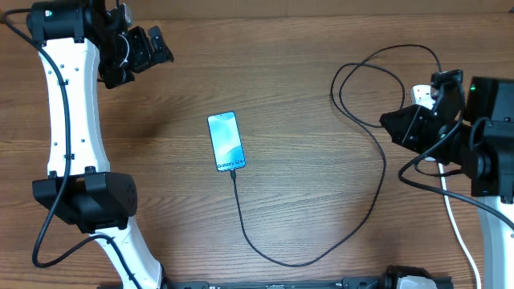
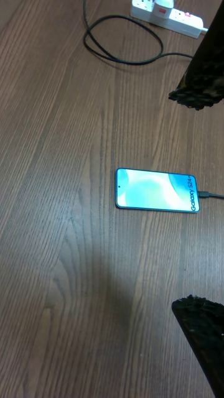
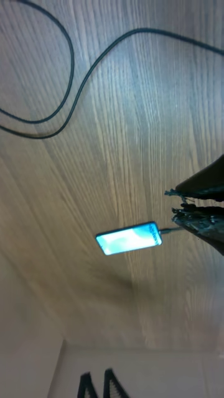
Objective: Plug charger to phone and switch on socket
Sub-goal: 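Lift the right gripper up and away from the power strip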
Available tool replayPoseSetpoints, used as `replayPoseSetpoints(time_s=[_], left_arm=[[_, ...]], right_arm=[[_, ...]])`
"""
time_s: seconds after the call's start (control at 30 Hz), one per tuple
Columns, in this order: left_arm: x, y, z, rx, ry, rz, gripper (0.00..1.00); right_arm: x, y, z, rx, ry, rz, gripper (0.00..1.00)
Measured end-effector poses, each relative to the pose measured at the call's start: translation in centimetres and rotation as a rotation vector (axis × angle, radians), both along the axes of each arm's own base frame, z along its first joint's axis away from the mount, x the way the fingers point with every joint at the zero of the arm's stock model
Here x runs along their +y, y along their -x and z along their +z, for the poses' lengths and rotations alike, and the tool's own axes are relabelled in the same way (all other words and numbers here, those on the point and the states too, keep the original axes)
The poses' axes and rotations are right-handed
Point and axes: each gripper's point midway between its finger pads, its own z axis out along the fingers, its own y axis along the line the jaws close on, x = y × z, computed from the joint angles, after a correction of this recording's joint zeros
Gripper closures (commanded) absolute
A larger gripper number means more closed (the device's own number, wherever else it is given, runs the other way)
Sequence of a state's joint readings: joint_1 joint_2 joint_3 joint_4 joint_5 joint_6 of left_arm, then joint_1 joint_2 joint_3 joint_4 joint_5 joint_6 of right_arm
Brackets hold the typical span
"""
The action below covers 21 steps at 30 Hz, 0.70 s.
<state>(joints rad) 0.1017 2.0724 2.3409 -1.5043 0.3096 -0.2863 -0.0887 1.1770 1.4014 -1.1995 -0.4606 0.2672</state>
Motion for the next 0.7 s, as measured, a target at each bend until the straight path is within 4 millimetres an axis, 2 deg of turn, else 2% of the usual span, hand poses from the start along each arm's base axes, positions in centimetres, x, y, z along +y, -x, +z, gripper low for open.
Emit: replayPoseSetpoints(time_s=[0.3,0.4,0.53,0.57,0.6,0.63,0.7], left_arm=[[0.0,0.0,0.0,0.0,0.0,0.0,0.0],[0.0,0.0,0.0,0.0,0.0,0.0,0.0],[0.0,0.0,0.0,0.0,0.0,0.0,0.0],[0.0,0.0,0.0,0.0,0.0,0.0,0.0],[0.0,0.0,0.0,0.0,0.0,0.0,0.0],[0.0,0.0,0.0,0.0,0.0,0.0,0.0],[0.0,0.0,0.0,0.0,0.0,0.0,0.0]], right_arm=[[-0.5,0.2,-0.5,0.018,0.036,-0.017,0.75],[-0.6,0.2,-0.6,0.017,0.046,-0.015,0.53],[-1.4,0.1,-0.9,0.015,0.101,-0.028,0.39],[-1.6,0.1,-0.9,0.014,0.113,-0.03,0.3],[-1.8,0.1,-1.0,0.014,0.125,-0.036,0.03],[-2.0,0.1,-1.1,0.014,0.135,-0.04,0.0],[-2.2,0.1,-1.1,0.014,0.15,-0.041,0.0]])
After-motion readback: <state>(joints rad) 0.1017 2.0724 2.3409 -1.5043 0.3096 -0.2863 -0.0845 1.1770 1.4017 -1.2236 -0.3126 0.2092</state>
